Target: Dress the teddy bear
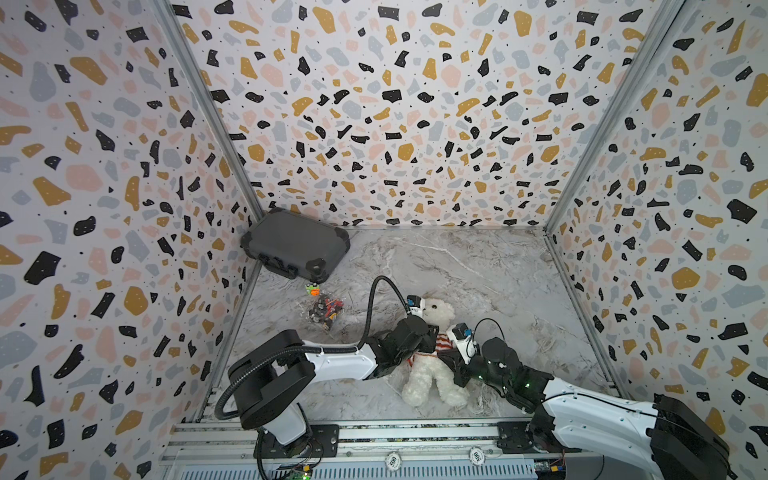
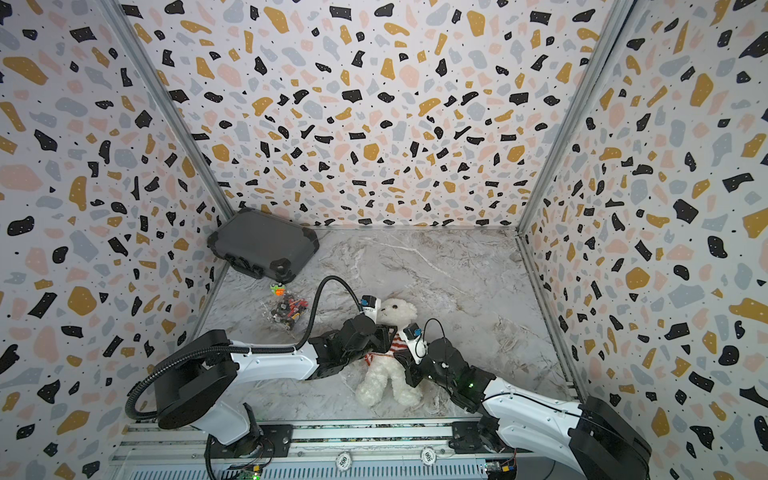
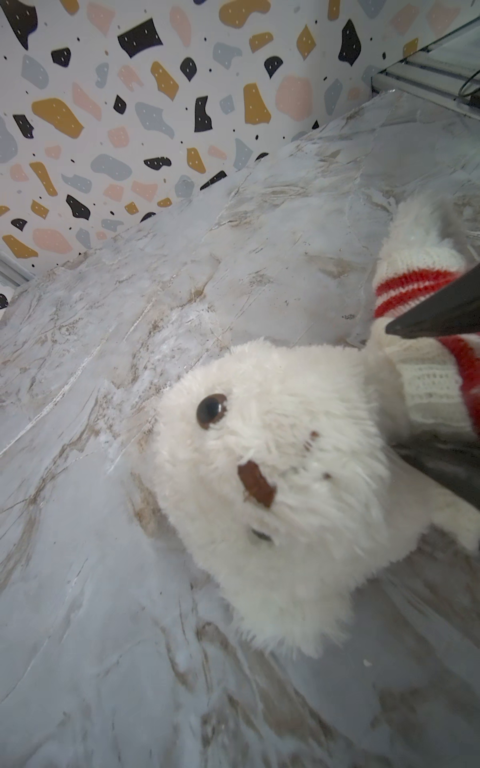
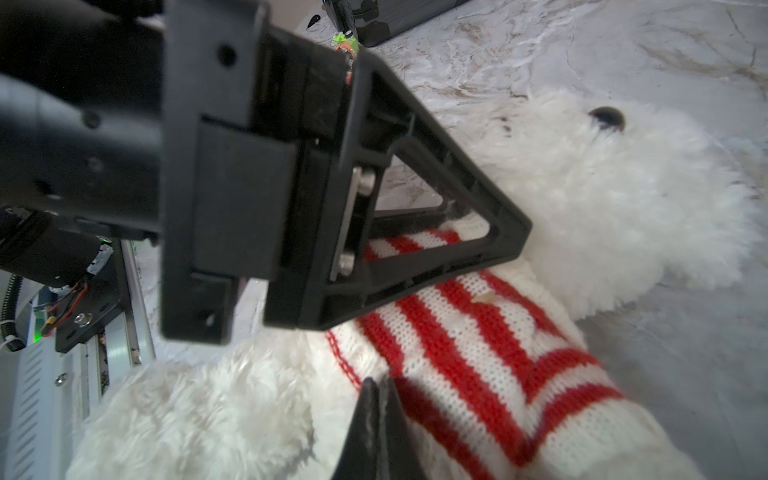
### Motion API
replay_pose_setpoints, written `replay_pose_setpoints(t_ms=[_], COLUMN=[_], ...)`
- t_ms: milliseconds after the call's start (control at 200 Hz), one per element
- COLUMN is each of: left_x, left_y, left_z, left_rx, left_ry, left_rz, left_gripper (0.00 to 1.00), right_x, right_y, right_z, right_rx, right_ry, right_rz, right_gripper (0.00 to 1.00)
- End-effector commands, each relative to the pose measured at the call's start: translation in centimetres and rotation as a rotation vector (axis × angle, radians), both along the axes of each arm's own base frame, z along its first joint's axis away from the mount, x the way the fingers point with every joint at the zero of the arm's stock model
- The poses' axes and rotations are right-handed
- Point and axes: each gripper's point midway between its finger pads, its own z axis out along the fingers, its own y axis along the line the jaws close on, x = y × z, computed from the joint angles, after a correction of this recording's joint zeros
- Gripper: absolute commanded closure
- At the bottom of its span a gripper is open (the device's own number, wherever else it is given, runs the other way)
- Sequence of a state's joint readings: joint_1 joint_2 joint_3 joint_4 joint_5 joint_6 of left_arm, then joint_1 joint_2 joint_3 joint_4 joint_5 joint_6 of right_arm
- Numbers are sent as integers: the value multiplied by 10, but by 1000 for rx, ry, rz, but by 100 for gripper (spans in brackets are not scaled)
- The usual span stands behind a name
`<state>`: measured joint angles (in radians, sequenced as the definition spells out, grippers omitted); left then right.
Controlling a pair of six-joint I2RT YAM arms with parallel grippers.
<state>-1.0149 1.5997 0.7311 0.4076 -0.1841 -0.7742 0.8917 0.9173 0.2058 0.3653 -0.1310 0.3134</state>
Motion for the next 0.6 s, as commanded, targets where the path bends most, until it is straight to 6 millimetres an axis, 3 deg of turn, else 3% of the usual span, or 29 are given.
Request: replay_pose_setpoints(t_ms=[0, 155, 365, 596], left_x=[3, 3, 1, -11], left_y=[-7, -10, 6, 25], left_z=[9, 12, 32, 44], left_rx=[-67, -66, -18, -10], left_ry=[-19, -20, -64, -73], left_rz=[-15, -26, 11, 28], left_gripper=[58, 58, 56, 55], right_x=[0, 7, 19, 27], right_y=[-12, -14, -13, -3], right_z=[-5, 5, 32, 53], right_rx=[-4, -24, -26, -60], right_ry=[24, -6, -55, -106], right_rz=[-56, -80, -97, -45], right_gripper=[95, 80, 65, 60])
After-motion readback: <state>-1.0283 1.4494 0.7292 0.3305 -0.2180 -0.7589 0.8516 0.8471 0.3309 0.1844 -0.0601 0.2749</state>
